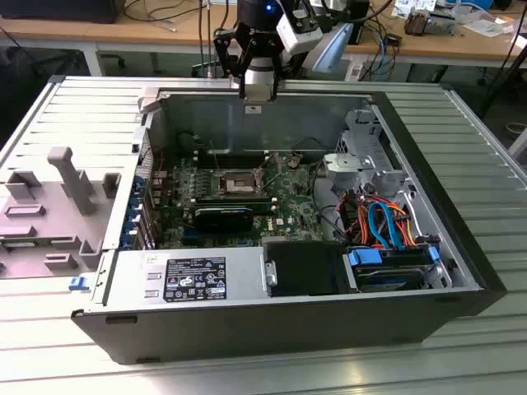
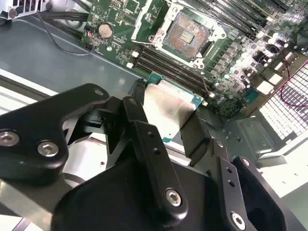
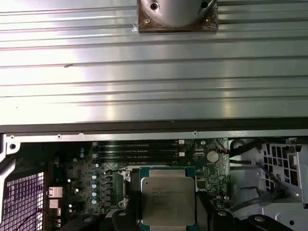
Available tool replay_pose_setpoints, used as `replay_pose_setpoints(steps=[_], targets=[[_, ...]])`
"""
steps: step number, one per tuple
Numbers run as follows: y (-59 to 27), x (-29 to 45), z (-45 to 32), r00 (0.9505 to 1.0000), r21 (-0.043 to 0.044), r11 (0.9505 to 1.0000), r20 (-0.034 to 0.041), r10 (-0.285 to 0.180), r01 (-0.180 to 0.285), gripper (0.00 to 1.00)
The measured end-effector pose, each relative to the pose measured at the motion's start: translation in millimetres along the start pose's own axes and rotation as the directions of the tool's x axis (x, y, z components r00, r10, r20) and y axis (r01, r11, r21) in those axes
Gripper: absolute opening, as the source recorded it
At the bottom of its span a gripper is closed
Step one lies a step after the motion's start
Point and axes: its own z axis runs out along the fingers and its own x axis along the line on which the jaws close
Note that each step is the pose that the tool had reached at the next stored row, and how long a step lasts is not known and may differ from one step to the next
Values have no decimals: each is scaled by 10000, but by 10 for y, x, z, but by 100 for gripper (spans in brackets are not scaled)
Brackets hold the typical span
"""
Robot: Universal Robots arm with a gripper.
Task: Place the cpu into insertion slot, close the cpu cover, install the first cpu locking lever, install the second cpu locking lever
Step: 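Place the cpu into insertion slot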
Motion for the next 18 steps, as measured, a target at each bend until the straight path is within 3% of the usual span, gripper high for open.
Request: replay_pose_setpoints(steps=[8, 10, 16, 18], targets=[[-17, 0, -1, 10000, 3, 10000, 0, 0, 0, 54], [-30, -1, 43, 10000, 3, 10000, 0, 0, 0, 54], [-34, -1, 51, 10000, 3, 10000, 0, 0, 0, 54], [-80, 7, 110, 10000, 3, 10000, 0, 0, 0, 54]])
